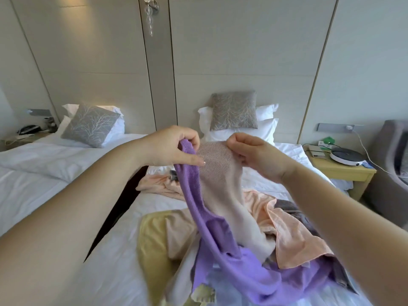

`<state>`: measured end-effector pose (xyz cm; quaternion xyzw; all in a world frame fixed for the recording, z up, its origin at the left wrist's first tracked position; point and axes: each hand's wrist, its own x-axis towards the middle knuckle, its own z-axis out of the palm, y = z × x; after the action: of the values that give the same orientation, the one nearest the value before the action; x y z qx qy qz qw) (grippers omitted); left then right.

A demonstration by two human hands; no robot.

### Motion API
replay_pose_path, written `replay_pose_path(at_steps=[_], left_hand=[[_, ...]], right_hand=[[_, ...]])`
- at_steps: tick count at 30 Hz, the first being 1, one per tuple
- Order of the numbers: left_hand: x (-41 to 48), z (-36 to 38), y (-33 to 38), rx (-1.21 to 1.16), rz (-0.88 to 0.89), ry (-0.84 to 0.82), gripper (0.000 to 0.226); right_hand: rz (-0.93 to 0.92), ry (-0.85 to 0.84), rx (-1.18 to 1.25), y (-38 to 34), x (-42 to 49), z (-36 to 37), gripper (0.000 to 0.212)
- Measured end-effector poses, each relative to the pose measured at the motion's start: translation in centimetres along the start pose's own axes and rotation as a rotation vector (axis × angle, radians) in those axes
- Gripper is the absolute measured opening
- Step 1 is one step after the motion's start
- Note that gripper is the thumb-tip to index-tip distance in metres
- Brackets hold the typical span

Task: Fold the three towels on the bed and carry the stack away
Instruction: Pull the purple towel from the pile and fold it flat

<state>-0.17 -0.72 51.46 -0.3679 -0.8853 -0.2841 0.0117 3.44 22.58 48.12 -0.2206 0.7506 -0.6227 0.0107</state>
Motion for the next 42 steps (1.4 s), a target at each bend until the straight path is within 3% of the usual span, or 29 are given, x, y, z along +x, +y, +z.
replay_pose_path(at_steps=[4, 8, 12, 14, 17, 19, 20, 23, 26, 29, 32, 34, 38, 40, 42], left_hand=[[0.7, -0.9, 0.4, 0.050, 0.092, 0.233, 0.024], [0.9, -1.8, 0.1, 0.017, 0.158, 0.384, 0.025], [0.9, -1.4, -1.0, -0.001, 0.104, 0.480, 0.026], [0.9, -1.2, -1.2, -0.006, 0.096, 0.555, 0.022], [1.2, -2.4, -0.6, -0.024, 0.130, 0.738, 0.026], [1.2, -4.9, -0.4, 0.003, 0.136, 0.919, 0.025], [1.0, -6.2, -0.6, 0.000, 0.115, 1.007, 0.024], [0.2, -7.9, -3.4, -0.035, -0.003, 1.069, 0.021], [-0.3, -4.3, -6.8, -0.026, -0.126, 0.884, 0.020], [0.1, -0.8, -7.8, -0.063, -0.140, 0.759, 0.019], [1.1, 0.2, -7.2, -0.057, -0.101, 0.689, 0.020], [1.9, 0.5, -6.6, -0.052, -0.068, 0.674, 0.021], [3.3, 0.3, -5.7, -0.084, -0.042, 0.647, 0.023], [3.9, 0.3, -5.5, -0.088, -0.037, 0.633, 0.024], [4.3, 0.5, -5.0, -0.092, -0.034, 0.620, 0.024]], right_hand=[[-0.003, -0.147, -0.338, -1.1, -0.6, -0.7, 0.019], [0.223, -0.229, -0.744, 0.9, -2.3, -1.4, 0.031], [0.406, -0.226, -1.171, 0.9, -3.2, -3.8, 0.025], [0.265, 0.000, -1.506, -0.8, -2.7, -5.7, 0.023], [-0.362, 0.656, -1.765, -4.7, -1.6, -8.5, 0.017], [-0.527, 0.867, -1.739, -6.1, -1.5, -9.7, 0.019], [-0.493, 0.800, -1.719, -5.9, -1.8, -10.1, 0.019], [-0.118, 0.256, -1.735, -0.6, -4.4, -9.9, 0.036], [0.267, -0.059, -1.657, 5.4, -6.8, -9.2, 0.039], [0.486, -0.006, -1.502, 8.3, -6.7, -9.0, 0.025], [0.532, 0.230, -1.363, 8.8, -5.7, -8.9, 0.024], [0.547, 0.302, -1.251, 8.3, -5.0, -8.5, 0.026], [0.459, 0.240, -0.756, 6.4, -4.3, -7.6, 0.043], [0.387, 0.161, -0.555, 5.3, -4.0, -7.3, 0.034], [0.310, 0.256, -0.350, 4.2, -3.5, -7.1, 0.035]])
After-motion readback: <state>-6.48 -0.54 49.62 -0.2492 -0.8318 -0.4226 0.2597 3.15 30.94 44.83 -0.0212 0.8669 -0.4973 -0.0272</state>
